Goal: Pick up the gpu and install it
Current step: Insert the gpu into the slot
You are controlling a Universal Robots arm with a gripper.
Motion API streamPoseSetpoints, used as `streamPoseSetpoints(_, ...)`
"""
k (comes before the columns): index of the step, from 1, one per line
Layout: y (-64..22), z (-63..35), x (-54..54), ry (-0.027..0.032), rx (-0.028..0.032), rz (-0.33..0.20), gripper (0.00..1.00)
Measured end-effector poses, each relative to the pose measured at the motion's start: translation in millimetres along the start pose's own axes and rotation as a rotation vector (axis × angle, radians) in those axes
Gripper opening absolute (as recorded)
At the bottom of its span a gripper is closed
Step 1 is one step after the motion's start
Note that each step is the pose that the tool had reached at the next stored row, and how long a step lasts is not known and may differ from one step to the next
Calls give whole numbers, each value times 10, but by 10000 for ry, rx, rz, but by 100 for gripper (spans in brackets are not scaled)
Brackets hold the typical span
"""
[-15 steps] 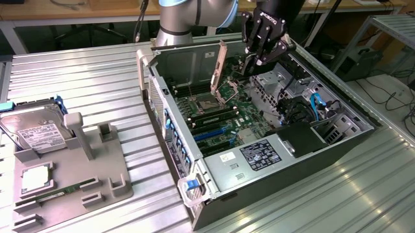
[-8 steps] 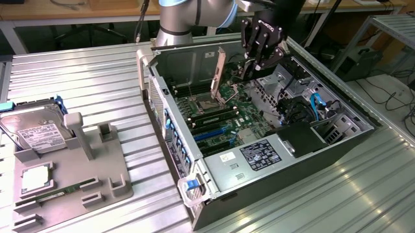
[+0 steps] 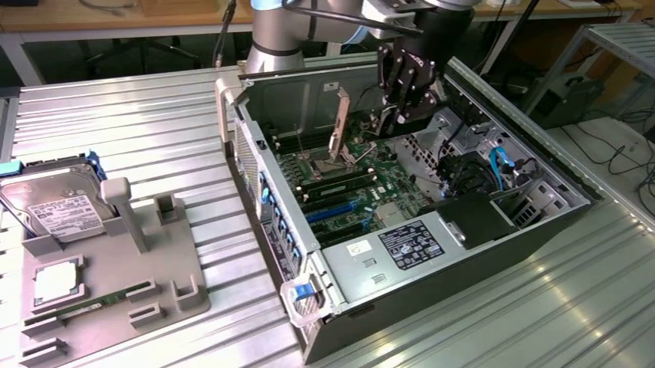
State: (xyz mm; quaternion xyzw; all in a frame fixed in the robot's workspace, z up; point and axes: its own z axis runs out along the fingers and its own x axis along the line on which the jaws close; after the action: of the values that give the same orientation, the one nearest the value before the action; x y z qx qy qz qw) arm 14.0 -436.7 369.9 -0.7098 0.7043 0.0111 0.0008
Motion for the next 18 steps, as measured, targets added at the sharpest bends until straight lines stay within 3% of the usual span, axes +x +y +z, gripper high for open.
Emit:
streamPoseSetpoints(4,11,70,1,0,-28,35,27)
streamPoseSetpoints(10,125,175,-18,11,-27,124,27)
streamPoseSetpoints(18,392,338,-16,-4,-27,96,27)
